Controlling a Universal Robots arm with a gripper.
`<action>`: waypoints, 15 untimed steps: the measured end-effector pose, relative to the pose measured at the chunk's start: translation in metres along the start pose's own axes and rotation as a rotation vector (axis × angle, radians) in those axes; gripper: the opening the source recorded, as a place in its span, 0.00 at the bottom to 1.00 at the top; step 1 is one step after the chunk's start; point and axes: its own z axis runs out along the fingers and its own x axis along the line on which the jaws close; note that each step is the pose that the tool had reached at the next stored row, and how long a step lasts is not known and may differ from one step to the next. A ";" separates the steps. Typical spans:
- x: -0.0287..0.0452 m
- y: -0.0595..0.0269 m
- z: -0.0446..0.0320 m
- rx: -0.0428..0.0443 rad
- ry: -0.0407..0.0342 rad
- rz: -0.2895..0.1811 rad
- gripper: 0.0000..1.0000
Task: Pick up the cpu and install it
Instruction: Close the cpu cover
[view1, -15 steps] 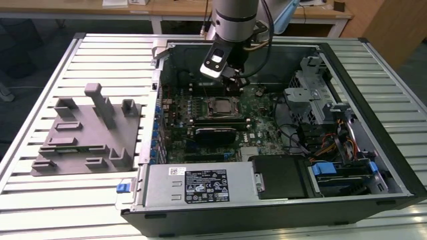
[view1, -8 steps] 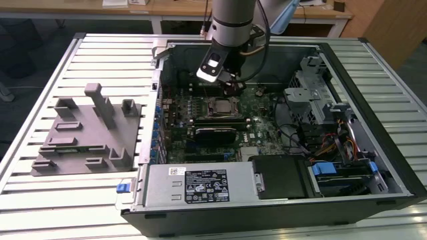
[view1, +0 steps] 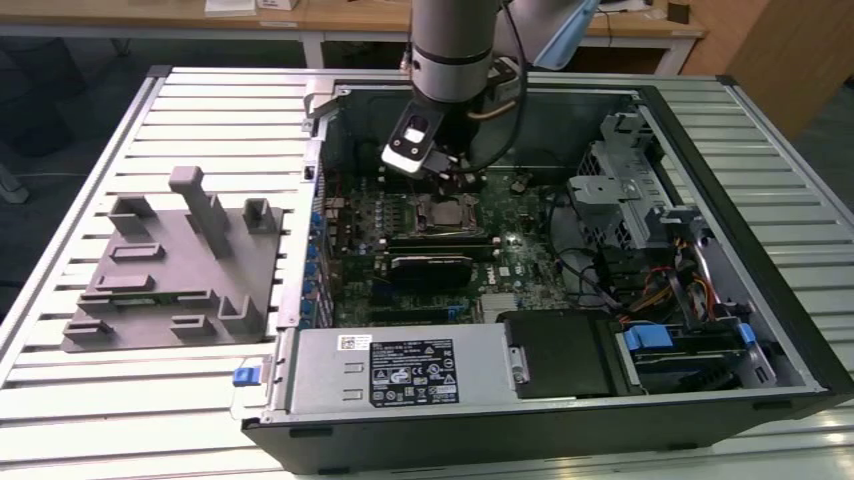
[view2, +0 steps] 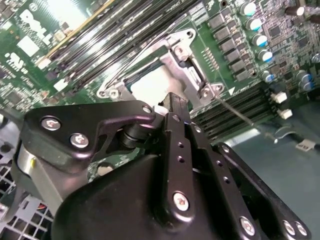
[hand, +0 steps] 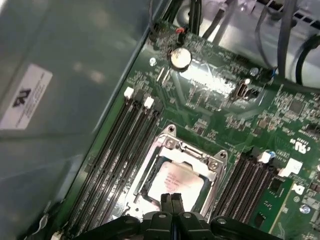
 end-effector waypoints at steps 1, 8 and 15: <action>0.0005 -0.0013 0.0016 0.0000 0.0000 0.000 0.11; 0.0035 -0.0089 0.0131 -0.0001 0.0002 0.000 0.11; 0.0033 -0.0094 0.0212 -0.0004 0.0006 0.000 0.11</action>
